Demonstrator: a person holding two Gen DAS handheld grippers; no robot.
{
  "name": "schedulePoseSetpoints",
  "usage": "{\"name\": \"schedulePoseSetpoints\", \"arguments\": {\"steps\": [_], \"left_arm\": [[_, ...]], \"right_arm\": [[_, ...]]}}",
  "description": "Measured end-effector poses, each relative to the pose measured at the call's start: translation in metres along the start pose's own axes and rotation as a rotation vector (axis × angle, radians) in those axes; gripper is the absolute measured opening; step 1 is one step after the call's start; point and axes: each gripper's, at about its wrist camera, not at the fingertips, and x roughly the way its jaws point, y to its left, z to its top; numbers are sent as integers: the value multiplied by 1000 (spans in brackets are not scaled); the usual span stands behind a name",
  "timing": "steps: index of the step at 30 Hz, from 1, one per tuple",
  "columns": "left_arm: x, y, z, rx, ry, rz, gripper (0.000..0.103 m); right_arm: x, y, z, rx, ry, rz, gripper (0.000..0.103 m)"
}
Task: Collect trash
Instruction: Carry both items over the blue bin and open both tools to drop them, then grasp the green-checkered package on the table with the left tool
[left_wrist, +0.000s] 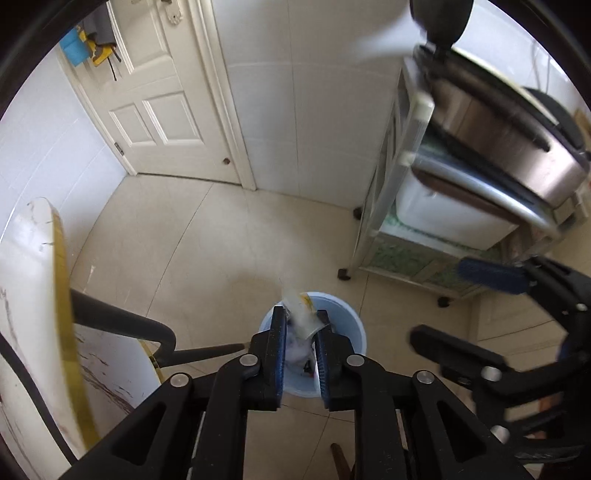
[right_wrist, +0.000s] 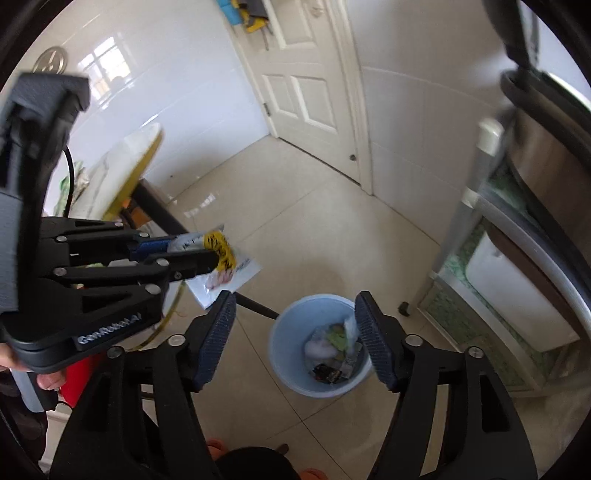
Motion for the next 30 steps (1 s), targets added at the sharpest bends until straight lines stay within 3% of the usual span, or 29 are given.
{"name": "schedulePoseSetpoints", "arguments": {"steps": [1, 3, 6, 10, 14, 16, 18, 20, 25, 30], "left_arm": [[4, -1, 3, 0, 7, 14, 23], [10, -7, 10, -2, 5, 35, 54], [1, -14, 17, 9, -36, 45, 66], [-33, -19, 21, 28, -93, 55, 68], [-97, -11, 21, 42, -201, 74, 69], [-130, -1, 18, 35, -270, 92, 75], [-165, 16, 8, 33, -342, 132, 91], [-192, 37, -8, 25, -391, 183, 95], [-224, 112, -67, -66, -386, 315, 99], [-222, 198, -124, -212, -325, 405, 99]], "right_arm": [[-1, -3, -2, 6, -2, -7, 70], [-4, -10, -4, 14, -4, -11, 71], [-11, -15, -4, 25, -18, -17, 75], [-27, -13, -1, 29, -50, -18, 81], [-53, -1, 5, 17, -102, -7, 81], [-73, 10, 7, -7, -137, -8, 81], [-95, 24, 10, -38, -184, -19, 85], [-117, 40, 13, -65, -233, -36, 90], [-150, 92, 29, -132, -309, -40, 95], [-142, 168, 57, -228, -306, -11, 96]]}}
